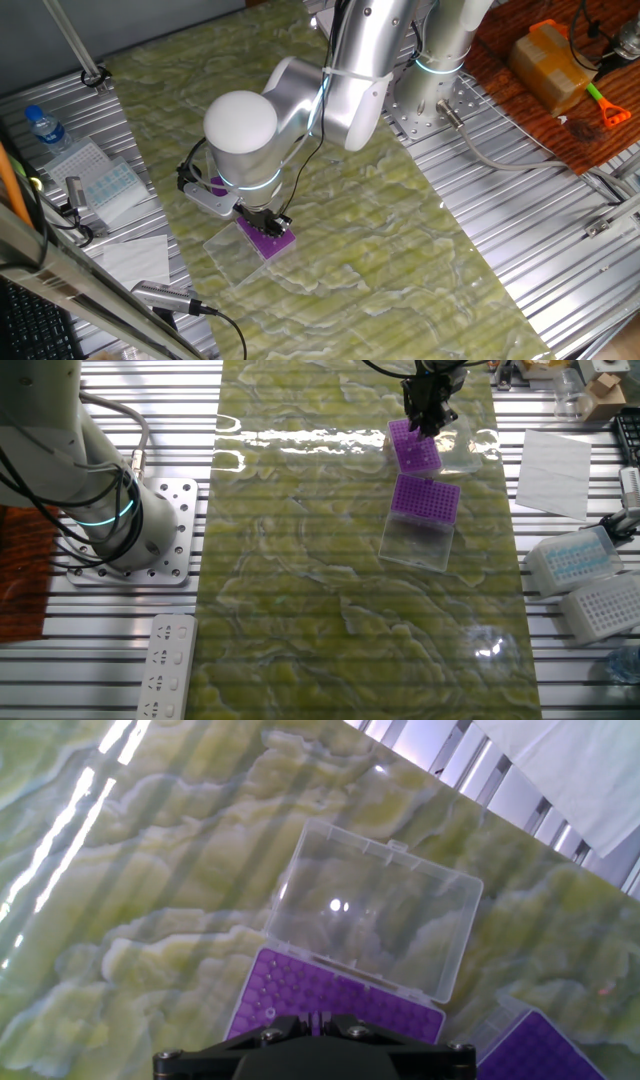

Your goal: Transfer all small pipette tips from one holder to another

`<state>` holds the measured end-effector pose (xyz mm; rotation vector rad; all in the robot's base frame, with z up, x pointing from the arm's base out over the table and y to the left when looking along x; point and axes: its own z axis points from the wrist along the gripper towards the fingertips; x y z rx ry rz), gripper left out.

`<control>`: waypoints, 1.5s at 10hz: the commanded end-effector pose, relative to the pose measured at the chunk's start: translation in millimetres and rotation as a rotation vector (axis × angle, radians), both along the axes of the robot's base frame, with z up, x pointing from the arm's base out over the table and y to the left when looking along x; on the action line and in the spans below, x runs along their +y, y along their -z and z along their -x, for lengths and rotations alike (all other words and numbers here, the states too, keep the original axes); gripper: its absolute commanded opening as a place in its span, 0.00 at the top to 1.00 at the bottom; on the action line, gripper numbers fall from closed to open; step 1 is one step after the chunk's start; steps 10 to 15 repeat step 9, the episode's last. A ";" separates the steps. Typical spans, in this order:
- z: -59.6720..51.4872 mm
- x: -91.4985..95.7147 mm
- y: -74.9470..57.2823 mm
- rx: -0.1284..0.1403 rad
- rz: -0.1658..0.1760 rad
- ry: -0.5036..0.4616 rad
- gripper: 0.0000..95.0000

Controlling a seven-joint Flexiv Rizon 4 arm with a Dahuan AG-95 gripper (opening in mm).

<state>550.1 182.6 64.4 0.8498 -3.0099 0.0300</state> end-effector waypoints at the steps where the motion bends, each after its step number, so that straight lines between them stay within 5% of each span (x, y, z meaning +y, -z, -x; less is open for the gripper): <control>1: 0.0 0.0 -0.1 0.000 0.000 0.000 0.80; 7: 0.0 0.0 -0.1 0.000 0.000 0.000 0.80; 8: 36.6 -80.6 -41.6 0.084 -0.001 0.060 0.80; 9: 36.6 -80.6 -41.6 0.083 -0.003 0.056 1.00; 15: 36.6 -80.6 -41.6 0.083 -0.003 0.056 1.00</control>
